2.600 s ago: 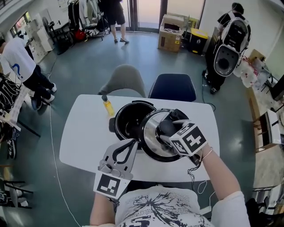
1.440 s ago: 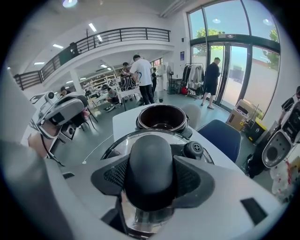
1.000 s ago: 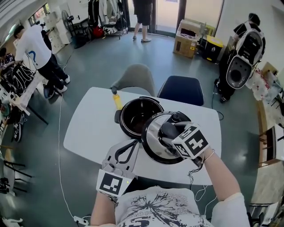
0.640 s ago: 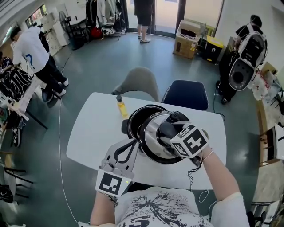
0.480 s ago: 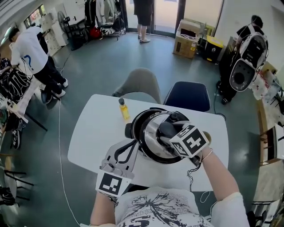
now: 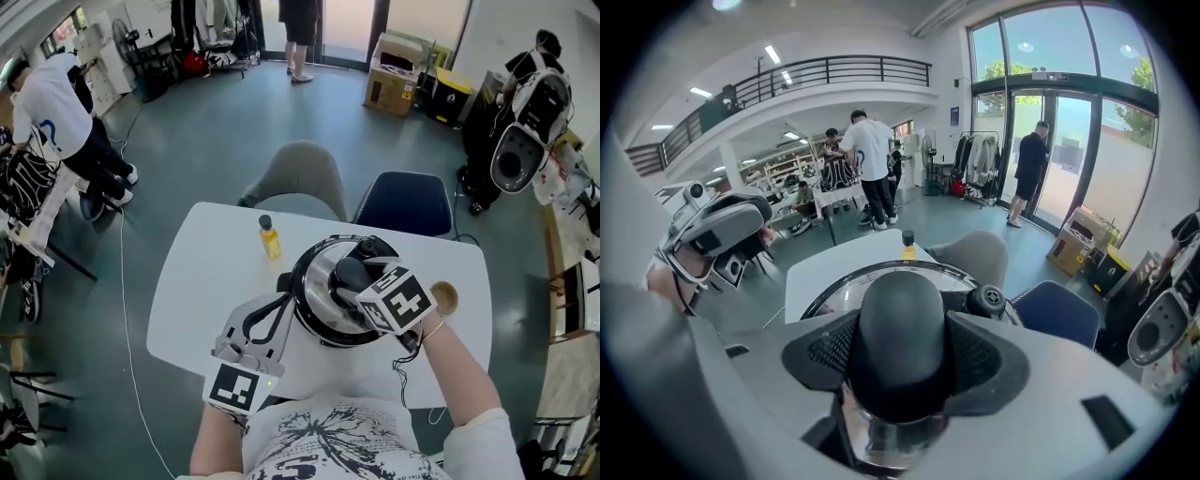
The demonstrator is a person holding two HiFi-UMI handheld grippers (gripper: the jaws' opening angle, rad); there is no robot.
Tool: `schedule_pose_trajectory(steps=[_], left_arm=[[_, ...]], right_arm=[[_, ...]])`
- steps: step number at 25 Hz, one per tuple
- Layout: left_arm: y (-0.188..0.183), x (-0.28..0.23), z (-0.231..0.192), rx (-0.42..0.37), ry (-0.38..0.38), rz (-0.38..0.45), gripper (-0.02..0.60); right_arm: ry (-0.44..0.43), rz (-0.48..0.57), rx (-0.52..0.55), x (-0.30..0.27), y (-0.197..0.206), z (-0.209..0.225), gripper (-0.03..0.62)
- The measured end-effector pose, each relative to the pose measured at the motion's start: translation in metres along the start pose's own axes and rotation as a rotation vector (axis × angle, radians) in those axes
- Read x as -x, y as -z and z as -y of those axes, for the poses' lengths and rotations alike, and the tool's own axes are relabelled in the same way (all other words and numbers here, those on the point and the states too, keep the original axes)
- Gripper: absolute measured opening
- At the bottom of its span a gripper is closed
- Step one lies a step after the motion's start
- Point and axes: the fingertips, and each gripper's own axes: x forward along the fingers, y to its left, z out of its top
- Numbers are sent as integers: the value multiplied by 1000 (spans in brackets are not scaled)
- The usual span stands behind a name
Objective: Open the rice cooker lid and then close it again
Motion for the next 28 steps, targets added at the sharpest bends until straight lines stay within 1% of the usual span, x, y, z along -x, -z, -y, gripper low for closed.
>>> schedule_pose_trajectory(steps=[2, 8, 14, 17, 19, 24, 28], left_arm=[[3, -2, -5, 6, 5, -4, 14], [13, -9, -12, -9, 26, -25, 14], [17, -9, -17, 17, 25, -20, 14], [18, -9, -14, 23, 25, -24, 14], [17, -9, -8, 10, 30, -28, 14], [4, 0, -3, 20, 17, -10, 14], [-7, 6, 5, 20, 2, 3, 14]], right_arm=[[10, -2, -3, -5, -3, 2, 295], [12, -18, -19, -18, 1, 7, 295], [29, -11, -12, -25, 3, 6, 295], [38, 20, -2, -25, 2, 6, 296], [47, 42, 6, -22, 3, 8, 296], [75, 55, 30, -15, -2, 6, 300], [99, 144, 69, 6, -14, 4, 297]])
